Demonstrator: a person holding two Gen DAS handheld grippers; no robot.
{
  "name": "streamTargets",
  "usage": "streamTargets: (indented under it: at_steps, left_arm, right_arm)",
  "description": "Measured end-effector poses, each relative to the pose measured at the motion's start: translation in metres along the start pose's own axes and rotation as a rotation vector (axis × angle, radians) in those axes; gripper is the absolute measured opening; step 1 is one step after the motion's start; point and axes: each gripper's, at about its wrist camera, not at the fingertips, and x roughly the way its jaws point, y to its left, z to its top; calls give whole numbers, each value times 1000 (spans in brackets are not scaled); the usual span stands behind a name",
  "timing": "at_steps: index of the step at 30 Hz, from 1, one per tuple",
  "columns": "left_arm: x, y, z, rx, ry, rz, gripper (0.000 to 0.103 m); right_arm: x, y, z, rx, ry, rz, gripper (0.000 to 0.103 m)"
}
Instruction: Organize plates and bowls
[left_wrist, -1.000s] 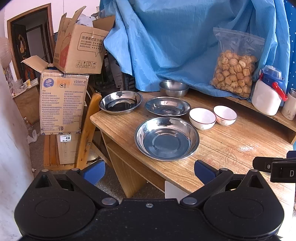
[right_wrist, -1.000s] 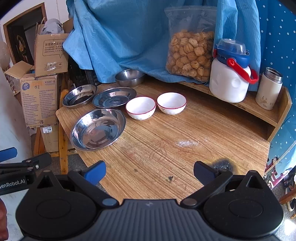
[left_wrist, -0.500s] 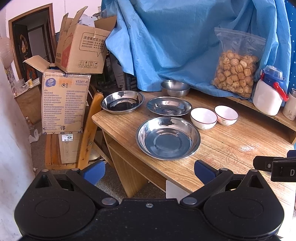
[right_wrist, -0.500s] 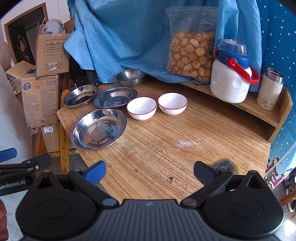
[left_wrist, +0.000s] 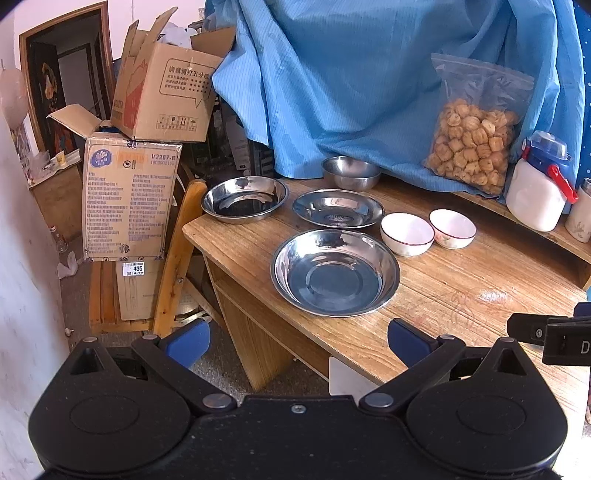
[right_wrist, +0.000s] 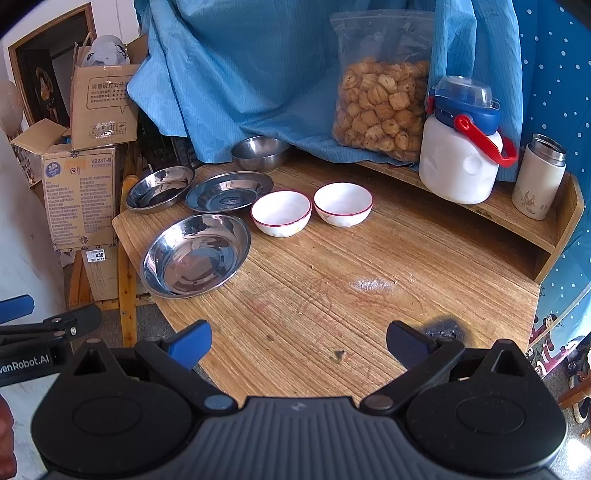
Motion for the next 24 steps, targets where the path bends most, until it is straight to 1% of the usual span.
streamTargets:
  at_steps: [17,24]
  left_arm:
    - [6,-1,0,-4,12,1,102]
    - [12,-2,1,-24,24,22,102]
  right_arm:
    - [7,-3,3,-7,16,9,103]
    - [14,-8,5,-15,24,20,103]
